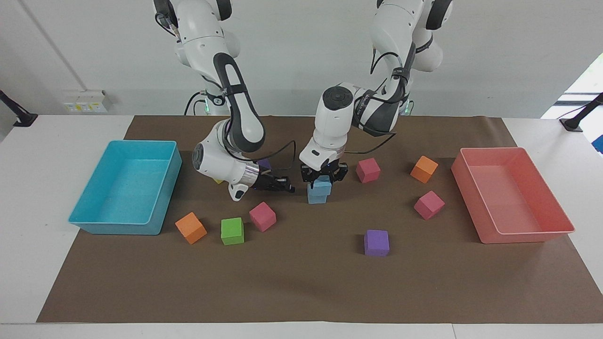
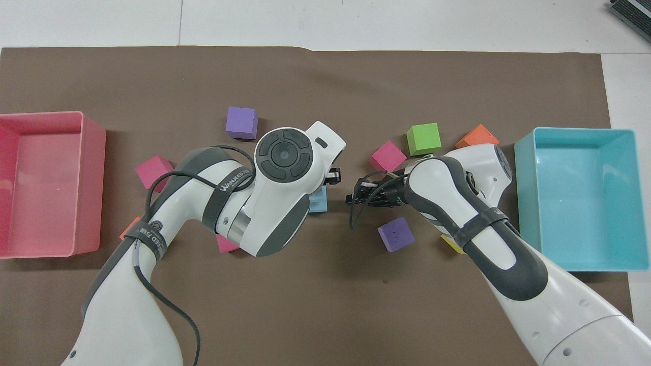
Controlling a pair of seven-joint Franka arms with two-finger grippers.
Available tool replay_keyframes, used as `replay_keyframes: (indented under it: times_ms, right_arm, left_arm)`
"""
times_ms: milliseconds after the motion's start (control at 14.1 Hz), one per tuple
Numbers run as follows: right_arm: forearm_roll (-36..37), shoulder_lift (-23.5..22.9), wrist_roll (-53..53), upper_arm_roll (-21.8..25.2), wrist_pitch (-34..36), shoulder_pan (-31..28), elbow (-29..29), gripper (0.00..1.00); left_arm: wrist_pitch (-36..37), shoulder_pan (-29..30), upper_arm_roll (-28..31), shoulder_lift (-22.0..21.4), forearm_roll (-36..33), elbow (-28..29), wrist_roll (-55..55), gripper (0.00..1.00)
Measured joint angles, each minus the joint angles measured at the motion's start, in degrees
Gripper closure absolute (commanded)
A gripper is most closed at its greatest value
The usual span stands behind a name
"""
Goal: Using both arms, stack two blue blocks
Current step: 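Carry the held cube with the left gripper over the placed cube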
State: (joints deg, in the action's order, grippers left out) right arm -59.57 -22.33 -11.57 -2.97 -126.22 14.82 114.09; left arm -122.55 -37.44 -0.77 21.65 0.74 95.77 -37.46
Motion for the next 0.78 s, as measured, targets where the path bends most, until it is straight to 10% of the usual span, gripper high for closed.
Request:
replay_keyframes:
  times_ms: [778]
  right_arm:
    - [0.0,0.0,0.0,0.0,0.0,0.0,0.0,1.0]
  left_arm:
    - [-0.4,-0.4,0.0,0.3,0.0,0.8,0.1,0.71]
